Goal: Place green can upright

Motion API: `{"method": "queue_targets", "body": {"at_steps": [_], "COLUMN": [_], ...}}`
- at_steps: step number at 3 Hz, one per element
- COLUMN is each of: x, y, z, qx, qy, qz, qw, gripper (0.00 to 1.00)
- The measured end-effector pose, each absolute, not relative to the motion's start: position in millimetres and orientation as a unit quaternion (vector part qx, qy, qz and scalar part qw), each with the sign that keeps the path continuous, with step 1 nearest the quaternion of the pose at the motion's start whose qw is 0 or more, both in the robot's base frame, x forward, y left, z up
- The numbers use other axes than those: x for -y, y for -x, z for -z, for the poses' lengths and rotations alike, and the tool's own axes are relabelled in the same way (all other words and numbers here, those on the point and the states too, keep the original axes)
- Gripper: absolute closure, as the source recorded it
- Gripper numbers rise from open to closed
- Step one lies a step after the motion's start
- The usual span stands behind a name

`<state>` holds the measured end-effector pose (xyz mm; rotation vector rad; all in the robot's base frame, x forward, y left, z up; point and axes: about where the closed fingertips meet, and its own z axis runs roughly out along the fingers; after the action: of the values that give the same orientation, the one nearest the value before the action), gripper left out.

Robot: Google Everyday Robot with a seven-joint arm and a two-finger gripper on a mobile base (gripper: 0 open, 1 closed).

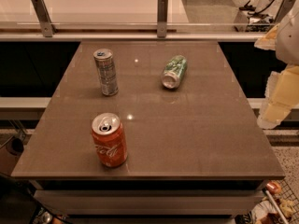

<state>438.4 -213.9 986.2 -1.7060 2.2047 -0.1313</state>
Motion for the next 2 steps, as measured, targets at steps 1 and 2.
{"method": "queue_targets", "body": {"at_steps": [1, 2], "x": [213.9, 214.3], "y": [-438.4, -439.5], "z": [-986.2, -990.2], "qx": [-0.778, -0.779], "qy": [0.602, 0.597], "qz": [0.046, 0.05], "qw": [0.175, 0.186], "gripper": [0.0, 0.0]}}
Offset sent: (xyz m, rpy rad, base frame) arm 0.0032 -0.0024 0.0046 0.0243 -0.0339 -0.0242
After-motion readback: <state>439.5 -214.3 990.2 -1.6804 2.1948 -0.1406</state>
